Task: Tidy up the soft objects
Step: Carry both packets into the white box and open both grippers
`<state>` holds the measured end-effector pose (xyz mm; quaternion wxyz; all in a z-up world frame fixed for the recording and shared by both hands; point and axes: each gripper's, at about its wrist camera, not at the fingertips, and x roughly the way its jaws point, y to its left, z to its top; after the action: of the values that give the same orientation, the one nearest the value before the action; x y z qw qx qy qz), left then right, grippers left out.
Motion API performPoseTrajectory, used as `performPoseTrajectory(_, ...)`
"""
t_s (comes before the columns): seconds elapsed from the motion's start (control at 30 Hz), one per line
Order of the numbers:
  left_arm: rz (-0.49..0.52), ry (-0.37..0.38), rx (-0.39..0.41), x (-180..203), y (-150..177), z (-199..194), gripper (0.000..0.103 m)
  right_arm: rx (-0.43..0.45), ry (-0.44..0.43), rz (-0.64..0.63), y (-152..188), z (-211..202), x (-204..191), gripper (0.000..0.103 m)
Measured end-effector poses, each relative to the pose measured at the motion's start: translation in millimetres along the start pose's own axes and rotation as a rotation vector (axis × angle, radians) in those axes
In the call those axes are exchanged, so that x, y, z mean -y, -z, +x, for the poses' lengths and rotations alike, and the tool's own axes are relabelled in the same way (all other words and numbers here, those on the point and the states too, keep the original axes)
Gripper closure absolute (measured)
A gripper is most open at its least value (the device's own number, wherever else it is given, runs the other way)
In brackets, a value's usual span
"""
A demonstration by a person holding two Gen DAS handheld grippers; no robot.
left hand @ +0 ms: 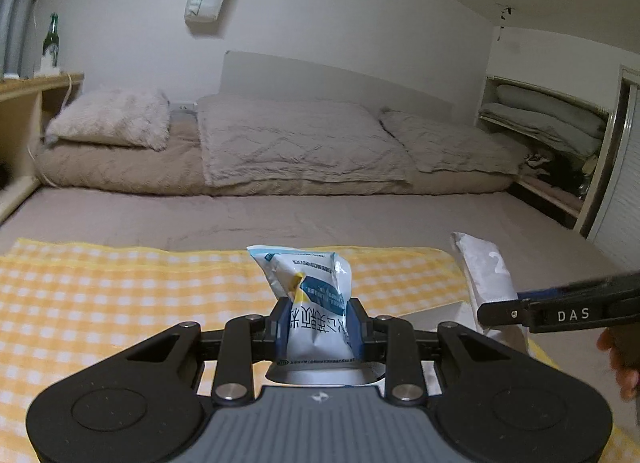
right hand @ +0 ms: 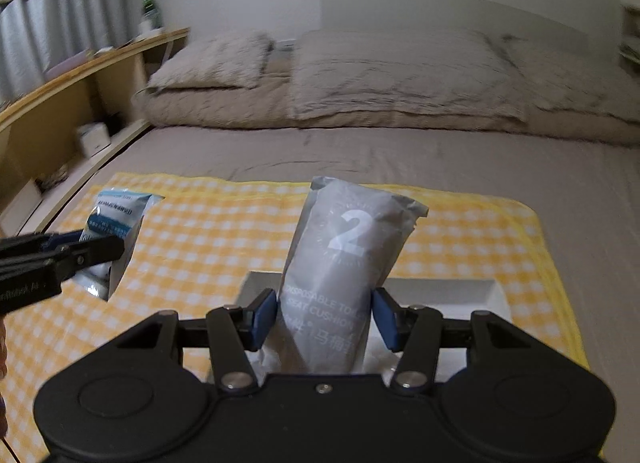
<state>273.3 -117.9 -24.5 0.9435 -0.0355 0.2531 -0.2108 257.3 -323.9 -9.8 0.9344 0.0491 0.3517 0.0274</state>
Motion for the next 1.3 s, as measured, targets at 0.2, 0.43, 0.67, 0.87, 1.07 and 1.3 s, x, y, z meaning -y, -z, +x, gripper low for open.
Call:
performPoseTrajectory(0.2,-0.095,0.018,-0.034,10.9,1.0,28.1,0.072,-0.012,0.046,0.233,11.1,4.7,38.5,0.049)
performPoseTrajectory(0.43,0.027,0.001,-0.114,24.1,15.5,66.9,0.072,-0.057,0.037,0.514,23.3,30.5,70.6,0.049)
performPoseTrajectory(0.67,-0.214,0.061,-0.182,8.1,23.6,96.4,0.072,-0.054,0.145,0.885,41.8,66.2,99.9,0.048)
performPoseTrajectory(0.87,-0.448,0.067,-0.230,2.7,40.9,126.1,0.072,-0.068,0.159,0.960,45.0,92.6,110.4,0.048)
performPoseTrajectory(1.07,-0.538,-0.007,-0.242,-5.0,54.1,143.0,0.070,-0.062,0.142,1.004,46.4,105.4,117.4,0.046)
performPoseTrajectory(1.3,-0.517,0.037,-0.267,-7.6,53.6,151.1,0.049,-0.119,0.093,0.961,41.7,115.3,124.8,0.022)
